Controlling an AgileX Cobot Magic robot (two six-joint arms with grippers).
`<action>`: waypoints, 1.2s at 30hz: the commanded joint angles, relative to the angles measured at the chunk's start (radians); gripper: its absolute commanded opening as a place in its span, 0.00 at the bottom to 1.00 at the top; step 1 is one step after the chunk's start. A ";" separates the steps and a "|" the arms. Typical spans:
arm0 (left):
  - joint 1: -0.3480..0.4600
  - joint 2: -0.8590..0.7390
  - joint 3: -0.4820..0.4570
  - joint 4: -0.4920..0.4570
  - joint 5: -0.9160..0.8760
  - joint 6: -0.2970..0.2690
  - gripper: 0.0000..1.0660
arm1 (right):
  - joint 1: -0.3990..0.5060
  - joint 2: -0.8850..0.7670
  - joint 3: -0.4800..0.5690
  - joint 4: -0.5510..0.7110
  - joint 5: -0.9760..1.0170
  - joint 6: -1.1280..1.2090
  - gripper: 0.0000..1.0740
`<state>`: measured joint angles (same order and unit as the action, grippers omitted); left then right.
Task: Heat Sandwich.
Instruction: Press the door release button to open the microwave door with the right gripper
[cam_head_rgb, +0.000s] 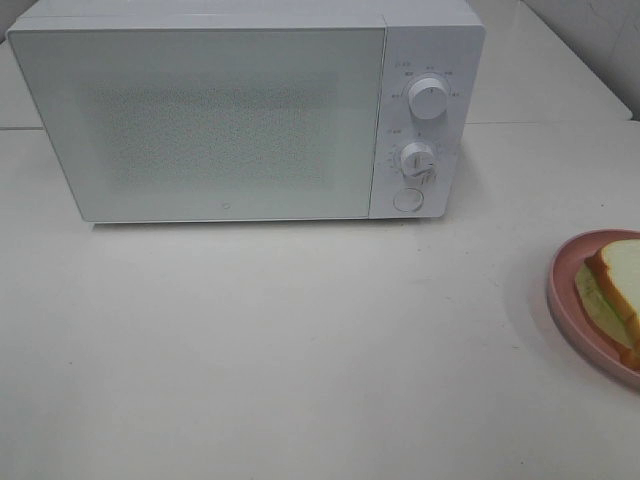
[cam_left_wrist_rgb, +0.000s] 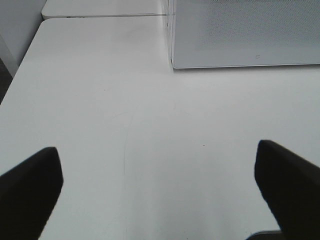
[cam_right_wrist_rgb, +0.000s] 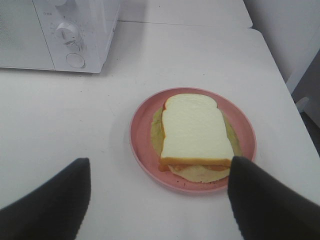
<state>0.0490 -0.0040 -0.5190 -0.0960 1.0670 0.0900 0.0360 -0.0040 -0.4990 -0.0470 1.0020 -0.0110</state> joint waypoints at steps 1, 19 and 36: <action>0.000 -0.026 -0.002 0.002 -0.003 -0.004 0.94 | -0.005 -0.025 0.001 0.003 -0.005 0.011 0.69; 0.000 -0.026 -0.002 0.002 -0.003 -0.004 0.94 | -0.005 -0.025 0.001 0.003 -0.005 0.011 0.69; 0.000 -0.026 -0.002 0.002 -0.003 -0.004 0.94 | -0.005 0.186 -0.046 -0.001 -0.107 0.011 0.71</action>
<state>0.0490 -0.0040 -0.5190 -0.0960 1.0670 0.0900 0.0360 0.1510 -0.5380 -0.0480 0.9420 -0.0110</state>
